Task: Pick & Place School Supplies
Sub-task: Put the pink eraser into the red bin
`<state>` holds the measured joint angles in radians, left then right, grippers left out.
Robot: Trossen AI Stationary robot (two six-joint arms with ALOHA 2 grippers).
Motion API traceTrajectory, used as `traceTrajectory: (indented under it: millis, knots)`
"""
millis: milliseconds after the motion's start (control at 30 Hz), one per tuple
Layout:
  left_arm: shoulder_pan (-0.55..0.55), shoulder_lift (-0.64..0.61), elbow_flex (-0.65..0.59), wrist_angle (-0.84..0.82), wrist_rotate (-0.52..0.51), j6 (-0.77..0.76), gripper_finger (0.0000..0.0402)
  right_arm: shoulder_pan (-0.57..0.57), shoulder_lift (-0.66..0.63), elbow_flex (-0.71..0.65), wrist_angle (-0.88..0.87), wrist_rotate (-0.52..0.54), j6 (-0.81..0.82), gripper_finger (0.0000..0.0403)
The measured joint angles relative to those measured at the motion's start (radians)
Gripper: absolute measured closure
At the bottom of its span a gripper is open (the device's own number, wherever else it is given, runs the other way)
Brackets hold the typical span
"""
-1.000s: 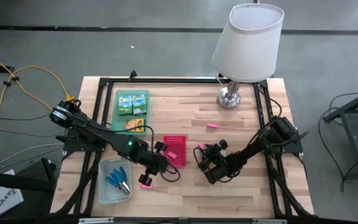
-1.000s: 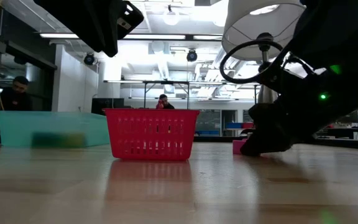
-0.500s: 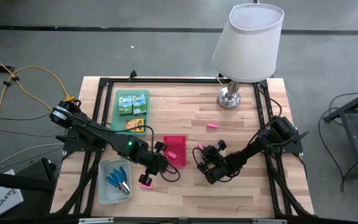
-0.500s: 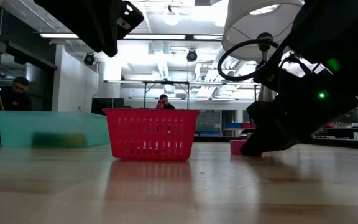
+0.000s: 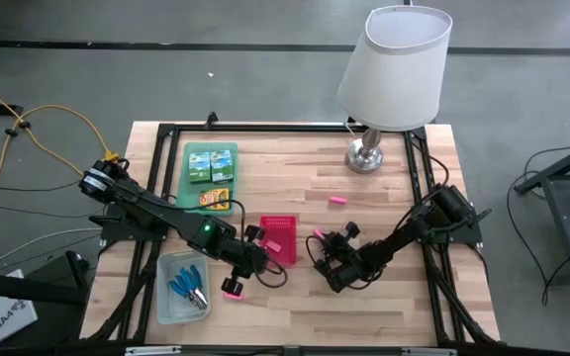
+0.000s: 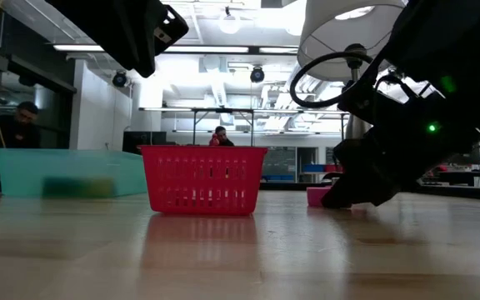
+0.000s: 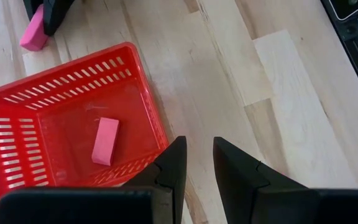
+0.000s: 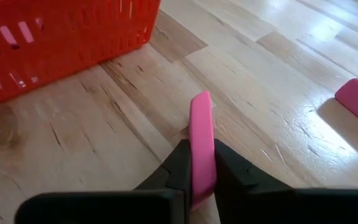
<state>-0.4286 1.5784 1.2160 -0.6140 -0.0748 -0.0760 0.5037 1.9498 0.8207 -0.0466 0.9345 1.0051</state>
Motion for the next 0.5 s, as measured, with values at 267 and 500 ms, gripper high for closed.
traceTrajectory:
  millis: [267, 500]
  knots:
    - [0.000, 0.000, 0.000, -0.001, 0.000, -0.004, 0.0328, -0.001, -0.073, 0.001, 0.026, 0.003, -0.098, 0.0374]
    - [0.000, 0.000, 0.000, 0.000, 0.000, -0.004, 0.0328, -0.008, -0.165, 0.006, 0.068, 0.022, -0.215, 0.0374]
